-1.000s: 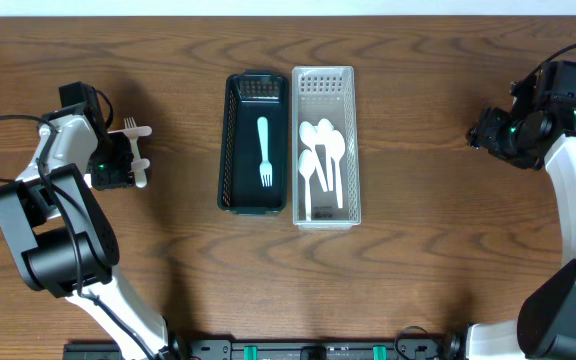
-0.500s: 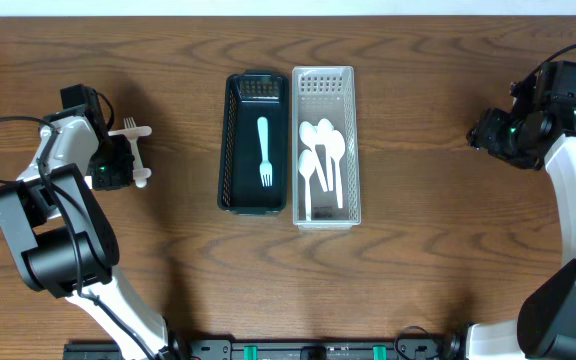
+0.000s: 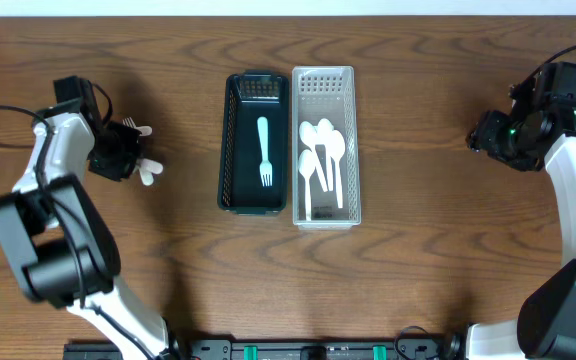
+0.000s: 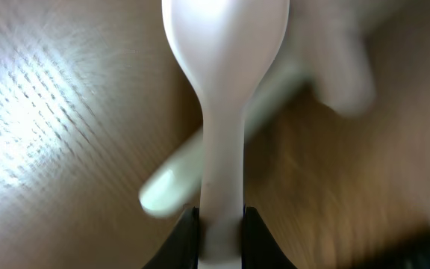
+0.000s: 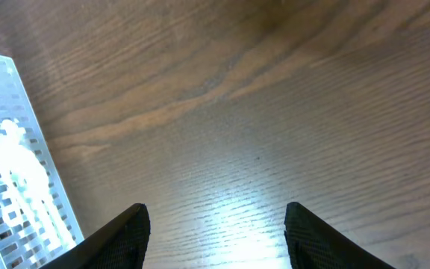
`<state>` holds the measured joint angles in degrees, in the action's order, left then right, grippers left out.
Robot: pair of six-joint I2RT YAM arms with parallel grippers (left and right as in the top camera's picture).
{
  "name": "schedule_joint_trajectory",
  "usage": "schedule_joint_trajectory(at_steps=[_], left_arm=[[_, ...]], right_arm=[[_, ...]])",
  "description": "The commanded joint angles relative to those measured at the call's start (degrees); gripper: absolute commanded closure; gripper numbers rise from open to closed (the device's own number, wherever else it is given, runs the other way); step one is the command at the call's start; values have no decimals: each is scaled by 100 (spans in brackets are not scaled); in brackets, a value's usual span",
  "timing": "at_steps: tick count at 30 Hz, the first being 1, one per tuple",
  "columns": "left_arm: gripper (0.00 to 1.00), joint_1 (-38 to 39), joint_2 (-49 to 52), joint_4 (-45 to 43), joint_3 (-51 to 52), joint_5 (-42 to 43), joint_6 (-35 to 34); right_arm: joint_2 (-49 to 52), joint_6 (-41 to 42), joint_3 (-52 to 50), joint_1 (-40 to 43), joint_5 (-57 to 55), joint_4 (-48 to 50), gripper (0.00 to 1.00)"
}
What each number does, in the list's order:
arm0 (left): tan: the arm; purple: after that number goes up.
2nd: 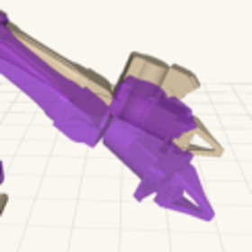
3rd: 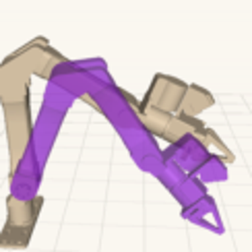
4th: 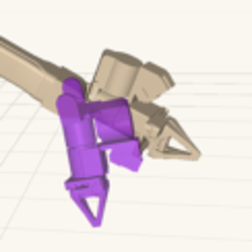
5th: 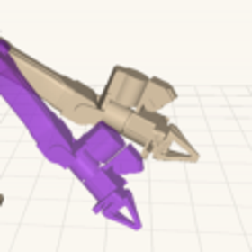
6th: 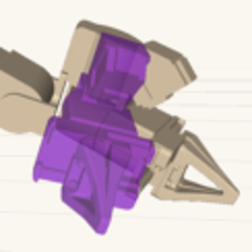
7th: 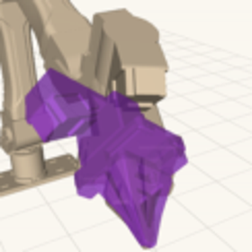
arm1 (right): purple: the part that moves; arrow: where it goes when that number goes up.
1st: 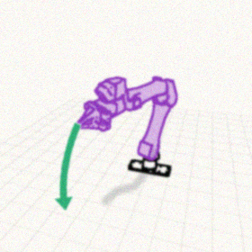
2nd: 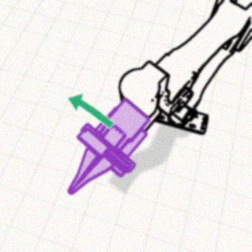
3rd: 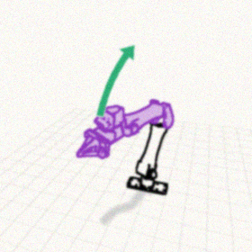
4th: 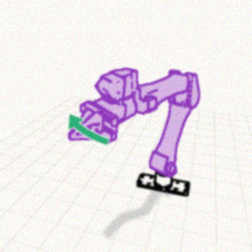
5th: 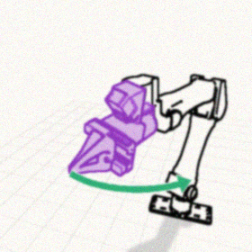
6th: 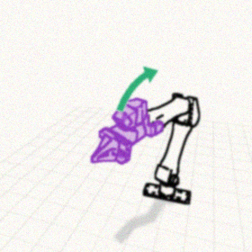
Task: Pack container
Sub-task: 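Place the white spoon into the black basket with the left gripper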
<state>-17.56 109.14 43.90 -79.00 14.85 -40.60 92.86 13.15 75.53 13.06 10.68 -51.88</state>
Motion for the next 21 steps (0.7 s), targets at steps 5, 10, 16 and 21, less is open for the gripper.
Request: schedule_joint_trajectory(at_steps=[5,10,16,21], left_arm=[[94,984,-1847,380,-192,48,3300],[94,2363,-2238,470,-188,-774,4266],[94,3314,-1596,219,-87,-1318,4155],[91,3554,-907,35,-87,-1233,4054]], right_arm=[[4,-35,-15,37,-13,-26,38],[4,-35,-15,37,-13,-20,37],[4,-35,-15,37,-11,-61,37],[4,-35,-15,37,-11,-131,37]])
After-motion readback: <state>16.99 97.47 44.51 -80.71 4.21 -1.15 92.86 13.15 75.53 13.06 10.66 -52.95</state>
